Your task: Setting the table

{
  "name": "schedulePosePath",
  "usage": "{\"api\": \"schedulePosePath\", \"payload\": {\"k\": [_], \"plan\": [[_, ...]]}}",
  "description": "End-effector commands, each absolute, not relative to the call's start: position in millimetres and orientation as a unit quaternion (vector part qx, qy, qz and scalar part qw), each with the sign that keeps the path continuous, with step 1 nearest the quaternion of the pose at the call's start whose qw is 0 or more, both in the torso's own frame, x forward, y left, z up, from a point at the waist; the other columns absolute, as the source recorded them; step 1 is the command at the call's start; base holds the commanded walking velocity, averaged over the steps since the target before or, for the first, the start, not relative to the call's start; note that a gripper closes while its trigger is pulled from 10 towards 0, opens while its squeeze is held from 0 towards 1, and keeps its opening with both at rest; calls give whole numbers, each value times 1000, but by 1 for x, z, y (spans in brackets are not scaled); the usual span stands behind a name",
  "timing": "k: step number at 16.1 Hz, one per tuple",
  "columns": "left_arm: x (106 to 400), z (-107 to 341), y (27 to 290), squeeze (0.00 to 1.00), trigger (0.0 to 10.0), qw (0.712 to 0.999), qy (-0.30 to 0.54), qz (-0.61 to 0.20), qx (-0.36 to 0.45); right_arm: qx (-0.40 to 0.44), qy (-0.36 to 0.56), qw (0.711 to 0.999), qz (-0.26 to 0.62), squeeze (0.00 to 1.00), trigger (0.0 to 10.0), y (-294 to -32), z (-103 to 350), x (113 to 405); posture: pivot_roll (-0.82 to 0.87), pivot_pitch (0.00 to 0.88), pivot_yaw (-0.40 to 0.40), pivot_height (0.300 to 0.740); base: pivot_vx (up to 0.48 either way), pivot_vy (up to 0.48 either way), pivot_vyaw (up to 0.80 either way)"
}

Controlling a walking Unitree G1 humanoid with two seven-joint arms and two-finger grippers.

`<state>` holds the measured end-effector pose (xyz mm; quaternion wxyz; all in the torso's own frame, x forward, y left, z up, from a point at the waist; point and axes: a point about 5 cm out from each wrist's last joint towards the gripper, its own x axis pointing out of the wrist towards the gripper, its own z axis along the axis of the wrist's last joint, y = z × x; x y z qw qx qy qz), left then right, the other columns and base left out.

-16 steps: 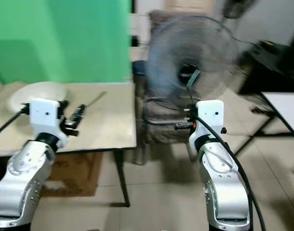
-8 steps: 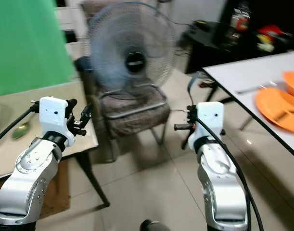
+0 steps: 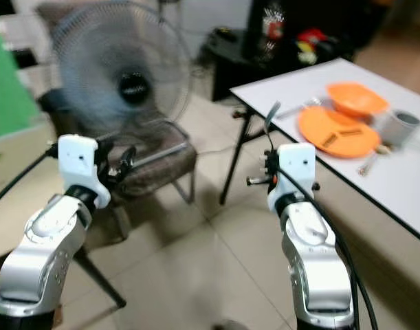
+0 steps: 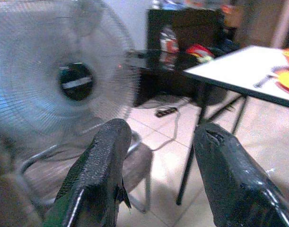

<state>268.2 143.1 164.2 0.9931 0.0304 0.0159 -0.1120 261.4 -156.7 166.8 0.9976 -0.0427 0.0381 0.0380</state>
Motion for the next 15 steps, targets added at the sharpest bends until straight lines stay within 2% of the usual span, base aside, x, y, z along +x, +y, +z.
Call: {"api": "schedulePosePath", "payload": {"k": [1,3,8,9,15], "plan": [[268,163,133,0,10000,990,21,-132,35,-43,31,998,29,0,10000,-163,172,261,51,0,-27,740,0,0,-800],[277,165,139,0,10000,994,7,-97,51,-54,34,998,20,0,10000,-165,171,262,25,0,-15,740,0,0,-800],[273,164,135,0,10000,992,3,-117,55,-48,32,998,9,0,10000,-169,172,260,11,0,-18,740,0,0,-800],[273,162,133,0,10000,990,10,-123,65,-46,31,998,6,0,10000,-170,173,258,-8,0,10,740,0,0,-800],[274,170,143,0,10000,990,-5,-125,63,-27,11,999,-42,0,10000,-180,181,241,-19,0,51,740,0,0,-800]]}}
